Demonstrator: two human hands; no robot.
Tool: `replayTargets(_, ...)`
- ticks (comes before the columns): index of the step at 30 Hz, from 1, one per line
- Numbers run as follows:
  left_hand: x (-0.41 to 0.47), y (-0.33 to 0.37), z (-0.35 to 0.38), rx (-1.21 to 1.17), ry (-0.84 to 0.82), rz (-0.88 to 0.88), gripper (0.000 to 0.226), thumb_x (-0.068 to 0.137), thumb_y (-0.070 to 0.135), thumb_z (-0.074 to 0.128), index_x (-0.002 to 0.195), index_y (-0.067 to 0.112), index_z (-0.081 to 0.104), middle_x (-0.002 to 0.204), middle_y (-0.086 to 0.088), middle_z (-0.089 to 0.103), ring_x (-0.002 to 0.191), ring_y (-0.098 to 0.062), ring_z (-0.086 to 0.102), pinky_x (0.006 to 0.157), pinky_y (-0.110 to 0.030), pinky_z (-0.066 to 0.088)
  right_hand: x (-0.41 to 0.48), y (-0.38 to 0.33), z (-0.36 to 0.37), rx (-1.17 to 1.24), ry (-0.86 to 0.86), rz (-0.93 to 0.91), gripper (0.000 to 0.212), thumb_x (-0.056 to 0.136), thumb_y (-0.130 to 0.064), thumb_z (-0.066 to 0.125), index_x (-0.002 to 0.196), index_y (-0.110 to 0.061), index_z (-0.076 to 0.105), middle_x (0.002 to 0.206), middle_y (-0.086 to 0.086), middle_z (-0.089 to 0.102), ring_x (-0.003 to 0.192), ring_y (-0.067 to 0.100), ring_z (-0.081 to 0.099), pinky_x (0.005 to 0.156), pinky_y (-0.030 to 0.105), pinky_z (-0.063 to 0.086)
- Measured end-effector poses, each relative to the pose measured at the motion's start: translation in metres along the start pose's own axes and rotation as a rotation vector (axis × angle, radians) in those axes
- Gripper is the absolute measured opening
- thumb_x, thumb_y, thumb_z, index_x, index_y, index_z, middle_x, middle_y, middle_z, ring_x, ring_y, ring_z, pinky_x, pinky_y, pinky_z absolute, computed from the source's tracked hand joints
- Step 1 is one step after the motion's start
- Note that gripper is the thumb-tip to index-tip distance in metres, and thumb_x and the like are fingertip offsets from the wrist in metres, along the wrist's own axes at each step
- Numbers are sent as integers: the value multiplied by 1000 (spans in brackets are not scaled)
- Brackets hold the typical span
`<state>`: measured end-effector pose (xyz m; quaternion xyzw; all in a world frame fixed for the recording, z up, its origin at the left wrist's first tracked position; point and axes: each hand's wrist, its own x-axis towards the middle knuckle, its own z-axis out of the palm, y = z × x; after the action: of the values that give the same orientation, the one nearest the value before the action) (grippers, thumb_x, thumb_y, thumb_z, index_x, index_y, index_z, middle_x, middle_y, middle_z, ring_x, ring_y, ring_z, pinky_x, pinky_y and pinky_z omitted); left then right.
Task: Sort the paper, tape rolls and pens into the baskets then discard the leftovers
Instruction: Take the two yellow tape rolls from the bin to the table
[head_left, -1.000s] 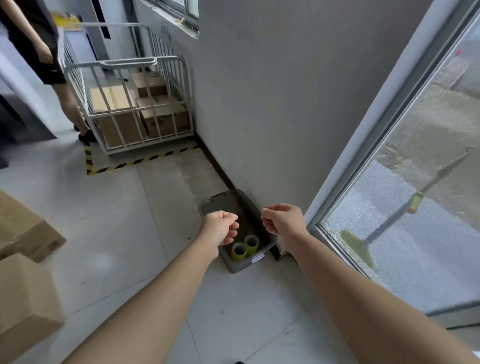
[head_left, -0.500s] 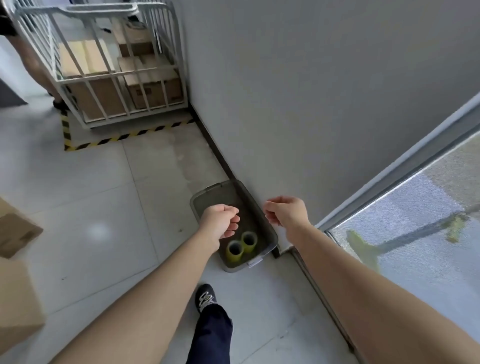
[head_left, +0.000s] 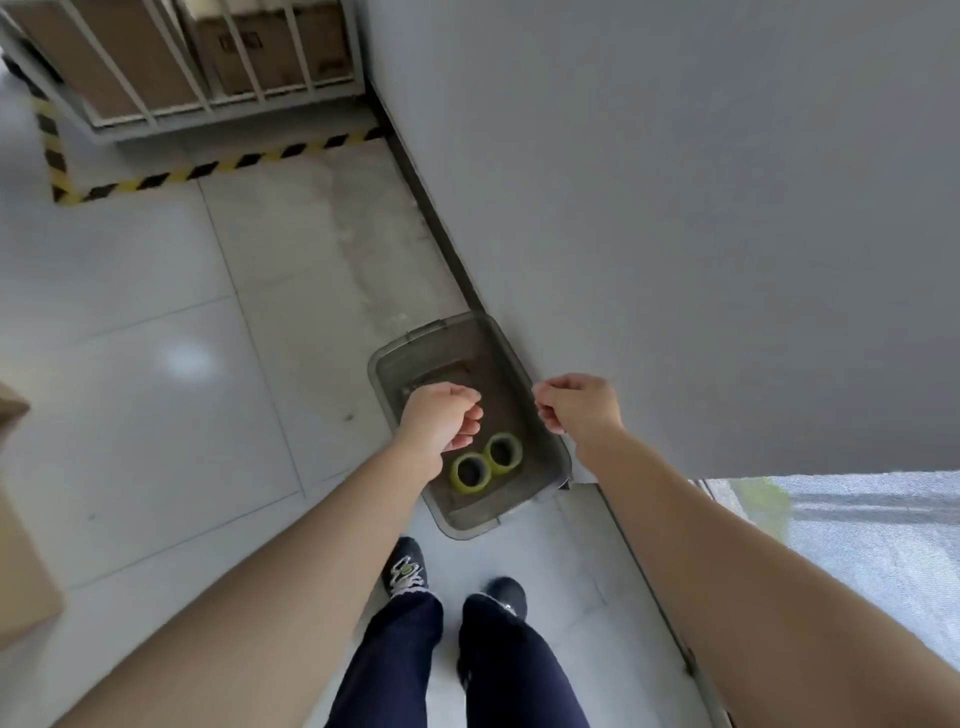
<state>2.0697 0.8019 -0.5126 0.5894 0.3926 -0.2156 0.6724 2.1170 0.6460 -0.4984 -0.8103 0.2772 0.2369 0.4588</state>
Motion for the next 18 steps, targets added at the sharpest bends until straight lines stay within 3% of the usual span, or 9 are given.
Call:
replayTargets(6, 79, -34, 8, -56, 68, -131, 16, 94, 15, 54, 80, 15, 63, 72, -4, 63, 59, -14, 57, 58, -25, 50, 82, 42, 34, -87, -21, 84, 12, 81, -22, 73, 70, -20, 70, 67, 1, 69, 67, 18, 65, 75, 38, 61)
replayTargets(12, 158, -88, 21, -117, 156, -232, 19, 95, 13, 53, 78, 15, 61, 72, -3, 60, 59, -13, 54, 58, -21, 48, 164, 93, 70, -168, -63, 96, 15, 84, -27, 69, 70, -23, 66, 74, -1, 67, 77, 19, 65, 64, 28, 53)
replayTargets(18, 246, -167, 34, -149, 235, -312, 13, 95, 14, 52, 95, 12, 65, 73, -1, 60, 62, -11, 52, 61, -22, 43, 254, 164, 110, -253, -126, 116, 13, 89, -37, 61, 82, -26, 63, 77, -11, 56, 73, 7, 50, 64, 23, 38)
